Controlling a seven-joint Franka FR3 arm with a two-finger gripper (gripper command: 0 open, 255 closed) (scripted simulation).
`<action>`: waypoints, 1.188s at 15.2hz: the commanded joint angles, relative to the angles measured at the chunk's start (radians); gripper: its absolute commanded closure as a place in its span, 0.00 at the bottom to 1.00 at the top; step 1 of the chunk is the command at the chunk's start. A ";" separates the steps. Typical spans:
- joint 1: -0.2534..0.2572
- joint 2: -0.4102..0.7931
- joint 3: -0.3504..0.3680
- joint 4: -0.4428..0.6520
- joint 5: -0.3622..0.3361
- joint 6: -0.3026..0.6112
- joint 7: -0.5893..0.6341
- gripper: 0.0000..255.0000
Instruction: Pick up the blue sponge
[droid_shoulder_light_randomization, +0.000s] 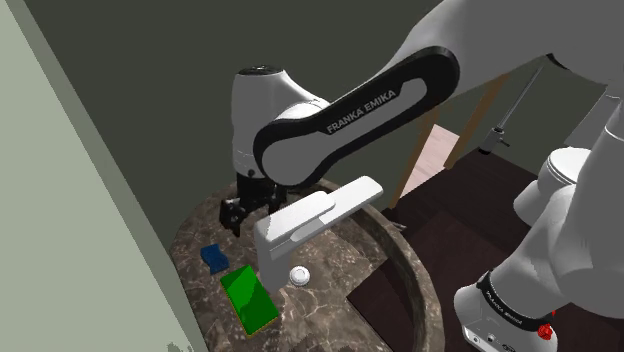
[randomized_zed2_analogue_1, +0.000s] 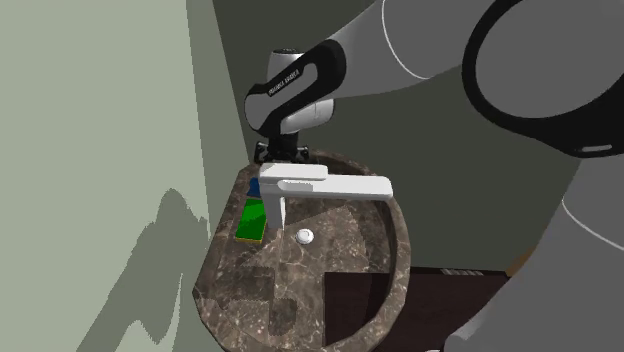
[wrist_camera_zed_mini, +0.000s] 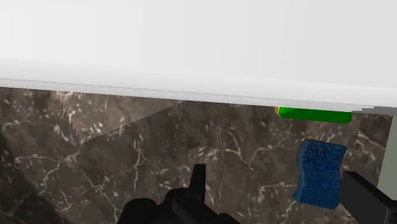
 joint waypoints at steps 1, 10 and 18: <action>0.028 0.083 -0.004 0.072 -0.036 0.013 0.036 0.00; 0.139 0.337 -0.034 0.323 -0.122 0.025 0.123 0.00; 0.147 0.382 -0.045 0.316 -0.135 0.077 0.125 1.00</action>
